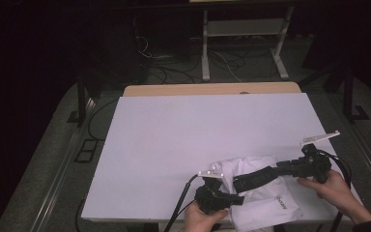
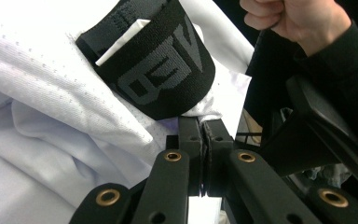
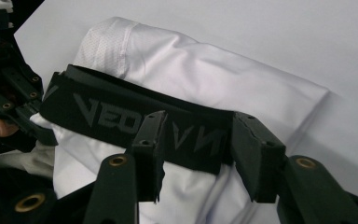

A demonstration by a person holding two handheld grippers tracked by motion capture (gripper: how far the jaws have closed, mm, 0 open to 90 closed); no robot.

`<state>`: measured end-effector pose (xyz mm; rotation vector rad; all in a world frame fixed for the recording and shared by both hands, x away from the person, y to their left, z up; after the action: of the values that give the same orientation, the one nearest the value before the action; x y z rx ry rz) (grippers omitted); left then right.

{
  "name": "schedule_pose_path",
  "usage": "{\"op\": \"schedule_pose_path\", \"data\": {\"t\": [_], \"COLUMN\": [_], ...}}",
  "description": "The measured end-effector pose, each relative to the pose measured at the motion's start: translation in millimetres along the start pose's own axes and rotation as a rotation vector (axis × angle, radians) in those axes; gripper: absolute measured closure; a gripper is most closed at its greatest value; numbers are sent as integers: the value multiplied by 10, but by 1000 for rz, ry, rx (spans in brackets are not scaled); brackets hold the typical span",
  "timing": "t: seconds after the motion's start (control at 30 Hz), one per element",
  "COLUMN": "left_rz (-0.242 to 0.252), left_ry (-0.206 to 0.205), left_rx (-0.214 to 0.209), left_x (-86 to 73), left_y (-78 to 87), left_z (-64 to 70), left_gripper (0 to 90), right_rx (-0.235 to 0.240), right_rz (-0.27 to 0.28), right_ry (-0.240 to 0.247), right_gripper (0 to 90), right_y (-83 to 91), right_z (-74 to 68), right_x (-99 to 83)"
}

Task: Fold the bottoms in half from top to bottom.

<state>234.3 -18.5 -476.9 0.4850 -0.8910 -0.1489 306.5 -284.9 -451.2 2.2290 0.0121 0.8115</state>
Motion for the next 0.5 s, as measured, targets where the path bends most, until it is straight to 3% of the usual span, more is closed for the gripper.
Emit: {"op": "schedule_pose_path", "data": {"t": [0.5], "left_rz": [-23], "left_ry": [0], "left_rx": [-3], "left_x": [-32], "left_y": [-22], "left_z": [-25], "left_gripper": [872], "right_rx": [-3], "right_rz": [-76], "right_ry": [-28], "right_gripper": [464], "right_y": [-209], "right_z": [103], "right_x": [63]}}
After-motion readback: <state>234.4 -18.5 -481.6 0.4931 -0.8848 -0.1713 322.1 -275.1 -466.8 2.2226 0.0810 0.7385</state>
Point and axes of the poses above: each handheld gripper's, and its own axes: y roughly backward along the jaws, x roughly out of its top, z roughly to its right, the point moved 4 cm from there along -y, roughly forward along the jaws, and after that the axes turned 6 degrees about -y, right-handed, at the moved point
